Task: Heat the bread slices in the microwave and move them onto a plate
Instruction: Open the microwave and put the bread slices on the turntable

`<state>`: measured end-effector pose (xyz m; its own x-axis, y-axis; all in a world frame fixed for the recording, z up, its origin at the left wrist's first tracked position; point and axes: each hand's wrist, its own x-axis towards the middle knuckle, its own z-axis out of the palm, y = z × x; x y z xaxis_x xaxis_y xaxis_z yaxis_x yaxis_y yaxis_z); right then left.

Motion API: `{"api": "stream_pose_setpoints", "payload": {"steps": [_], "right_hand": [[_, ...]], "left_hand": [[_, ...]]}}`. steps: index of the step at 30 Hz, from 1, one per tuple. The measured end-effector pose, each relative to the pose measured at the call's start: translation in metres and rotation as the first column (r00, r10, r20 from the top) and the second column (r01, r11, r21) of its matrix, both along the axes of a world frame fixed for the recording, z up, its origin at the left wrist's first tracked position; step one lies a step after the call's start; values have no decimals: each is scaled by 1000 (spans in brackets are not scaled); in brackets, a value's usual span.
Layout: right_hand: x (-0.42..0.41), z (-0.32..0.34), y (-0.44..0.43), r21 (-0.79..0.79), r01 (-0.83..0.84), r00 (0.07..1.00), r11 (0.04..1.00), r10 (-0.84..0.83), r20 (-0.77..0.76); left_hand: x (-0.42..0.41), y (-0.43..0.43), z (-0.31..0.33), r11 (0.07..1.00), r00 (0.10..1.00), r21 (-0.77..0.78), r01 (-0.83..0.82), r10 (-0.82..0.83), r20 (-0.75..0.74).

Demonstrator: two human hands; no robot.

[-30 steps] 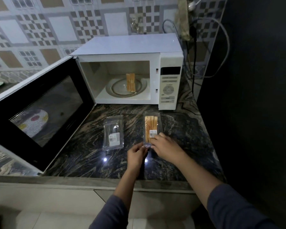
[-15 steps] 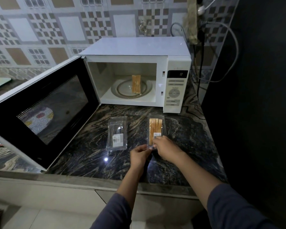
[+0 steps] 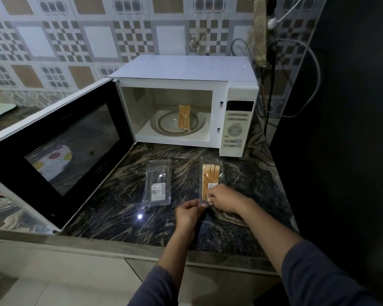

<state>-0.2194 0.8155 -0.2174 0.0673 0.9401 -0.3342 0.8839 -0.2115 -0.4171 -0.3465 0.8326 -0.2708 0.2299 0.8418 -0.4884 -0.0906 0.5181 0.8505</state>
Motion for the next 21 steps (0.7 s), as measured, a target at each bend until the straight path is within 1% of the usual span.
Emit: {"api": "stream_pose_setpoints", "payload": {"steps": [4, 6, 8, 11, 12, 13, 15, 16, 17, 19, 21], "right_hand": [[0, 3, 1, -47, -16, 1000, 999, 17, 14], [0, 8, 4, -30, -26, 1000, 999, 26, -9], [1, 23, 8, 22, -30, 999, 999, 31, -30], [6, 55, 11, 194, 50, 992, 980, -26, -125], [8, 64, 11, 280, 73, 991, 957, -38, -129], [9, 70, 12, 381, 82, 995, 921, -55, -81], [10, 79, 12, 576, 82, 978, 814, -176, 109], [9, 82, 12, 639, 83, 952, 764, -250, 175], [8, 83, 14, 681, 89, 932, 727, -302, 201], [6, 81, 15, 731, 116, 925, 673, -342, 168], [4, 73, 13, 785, 146, 944, 602, -322, 72]], "left_hand": [[0, 0, -6, 999, 999, 22, 29, -29, -24], [-1, -1, -5, 999, 998, 43, 29, -27, -51], [0, 0, -5, 998, 997, 58, 25, -21, -68], [0, 1, -5, 999, 997, 51, 18, -14, -77], [0, 1, -5, 999, 997, 47, 19, -15, -77], [-1, 0, -5, 999, 997, 42, 22, -19, -81], [-1, -1, -4, 999, 996, 38, 29, -26, -81], [-2, -1, -3, 999, 996, 43, 30, -26, -84], [-2, -2, -3, 998, 996, 48, 30, -26, -88], [-3, -3, -1, 998, 996, 51, 33, -28, -85], [-4, -4, -1, 998, 997, 52, 42, -39, -71]]}}
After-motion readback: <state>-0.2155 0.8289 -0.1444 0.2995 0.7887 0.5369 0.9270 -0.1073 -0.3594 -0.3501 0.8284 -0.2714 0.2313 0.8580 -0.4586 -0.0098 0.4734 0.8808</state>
